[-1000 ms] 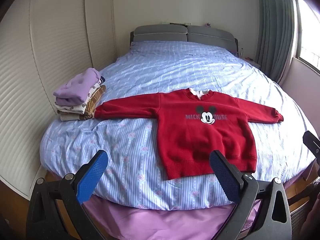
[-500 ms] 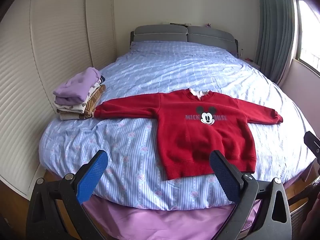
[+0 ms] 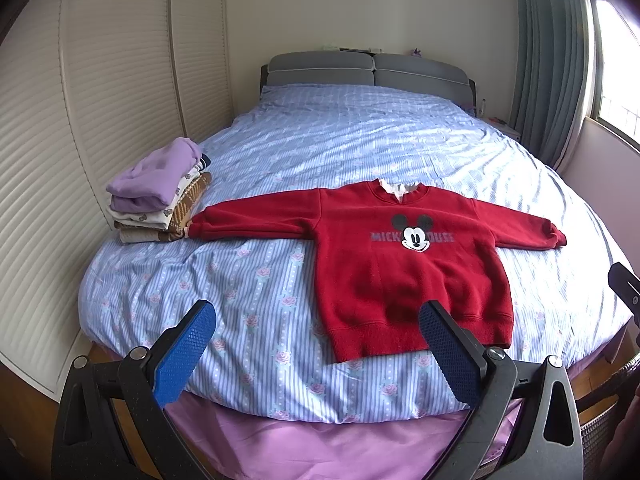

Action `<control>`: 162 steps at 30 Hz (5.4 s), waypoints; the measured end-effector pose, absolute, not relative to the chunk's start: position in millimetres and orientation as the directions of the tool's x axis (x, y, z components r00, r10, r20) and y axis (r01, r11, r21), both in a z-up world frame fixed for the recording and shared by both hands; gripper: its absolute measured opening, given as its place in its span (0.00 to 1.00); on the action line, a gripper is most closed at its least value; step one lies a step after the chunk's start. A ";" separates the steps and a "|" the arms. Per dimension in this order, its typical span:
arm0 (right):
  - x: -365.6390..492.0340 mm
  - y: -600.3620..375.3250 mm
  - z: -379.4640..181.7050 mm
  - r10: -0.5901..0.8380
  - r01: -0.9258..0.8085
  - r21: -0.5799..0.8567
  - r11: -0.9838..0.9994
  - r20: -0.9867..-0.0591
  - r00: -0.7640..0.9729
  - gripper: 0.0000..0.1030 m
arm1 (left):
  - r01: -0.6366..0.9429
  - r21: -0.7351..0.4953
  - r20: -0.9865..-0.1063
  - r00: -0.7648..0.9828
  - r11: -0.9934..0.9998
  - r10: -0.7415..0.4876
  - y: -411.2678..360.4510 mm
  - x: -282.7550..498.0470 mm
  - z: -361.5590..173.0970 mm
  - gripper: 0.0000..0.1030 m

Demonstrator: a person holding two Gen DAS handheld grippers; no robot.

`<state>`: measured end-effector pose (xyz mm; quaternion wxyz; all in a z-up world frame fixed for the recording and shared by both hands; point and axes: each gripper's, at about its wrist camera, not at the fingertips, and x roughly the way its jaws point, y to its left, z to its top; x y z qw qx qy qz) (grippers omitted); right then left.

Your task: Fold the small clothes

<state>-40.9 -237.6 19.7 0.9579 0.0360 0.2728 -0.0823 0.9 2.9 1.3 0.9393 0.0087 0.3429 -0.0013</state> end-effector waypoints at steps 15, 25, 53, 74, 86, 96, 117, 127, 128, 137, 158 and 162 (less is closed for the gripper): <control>-40.4 -238.0 18.4 -0.138 0.178 0.026 0.984 -0.530 0.837 0.99 | 0.005 0.019 -0.641 0.767 1.000 0.009 2.4 1.4 1.3 1.00; -39.9 -237.5 19.3 -0.136 0.177 0.027 0.984 -0.531 0.836 0.99 | 0.002 0.017 -0.640 0.768 1.000 0.009 3.1 2.3 2.0 1.00; -46.0 -240.2 20.3 -0.158 0.203 0.033 0.979 -0.512 0.844 0.99 | 0.002 0.017 -0.636 0.772 1.000 0.009 3.1 2.6 3.6 1.00; -45.5 -240.7 20.2 -0.156 0.203 0.036 0.979 -0.512 0.845 0.99 | 0.003 0.017 -0.634 0.773 1.000 0.008 3.6 1.1 3.3 1.00; -40.3 -239.2 21.5 -0.155 0.197 0.031 0.980 -0.506 0.849 0.99 | 0.010 0.021 -0.626 0.780 1.000 0.005 -6.1 7.5 5.3 1.00; 0.7 -288.3 14.4 -0.189 0.272 0.102 0.957 -0.493 0.849 0.99 | 0.050 0.027 -0.570 0.821 0.998 -0.026 -47.0 59.6 12.5 1.00; 143.5 -519.5 -49.2 -0.365 0.535 0.252 0.806 -0.500 0.785 0.88 | 0.189 0.010 -0.492 0.856 0.982 -0.159 -278.9 249.0 -42.4 1.00; 189.9 -597.4 -120.0 -0.325 0.608 0.375 0.700 -0.590 0.739 0.71 | 0.157 0.042 -0.508 0.854 0.987 -0.114 -335.6 289.4 -84.2 1.00; 192.4 -601.0 -124.8 -0.330 0.616 0.373 0.693 -0.596 0.732 0.70 | 0.155 0.043 -0.512 0.852 0.987 -0.111 -340.3 291.0 -87.5 1.00; 208.6 -629.1 -174.8 -0.263 0.639 0.431 0.637 -0.658 0.706 0.63 | 0.181 0.104 -0.538 0.837 0.978 -0.098 -371.7 285.4 -113.7 1.00; 220.3 -522.7 -53.4 -0.205 0.356 0.352 0.866 -0.399 0.894 0.12 | 0.052 0.098 -0.472 0.882 0.994 0.001 -260.6 271.0 -50.5 1.00; 232.8 -454.1 -23.1 -0.165 0.264 0.268 0.927 -0.341 0.926 0.12 | -0.031 0.079 -0.459 0.886 0.996 0.064 -193.4 269.7 -35.8 1.00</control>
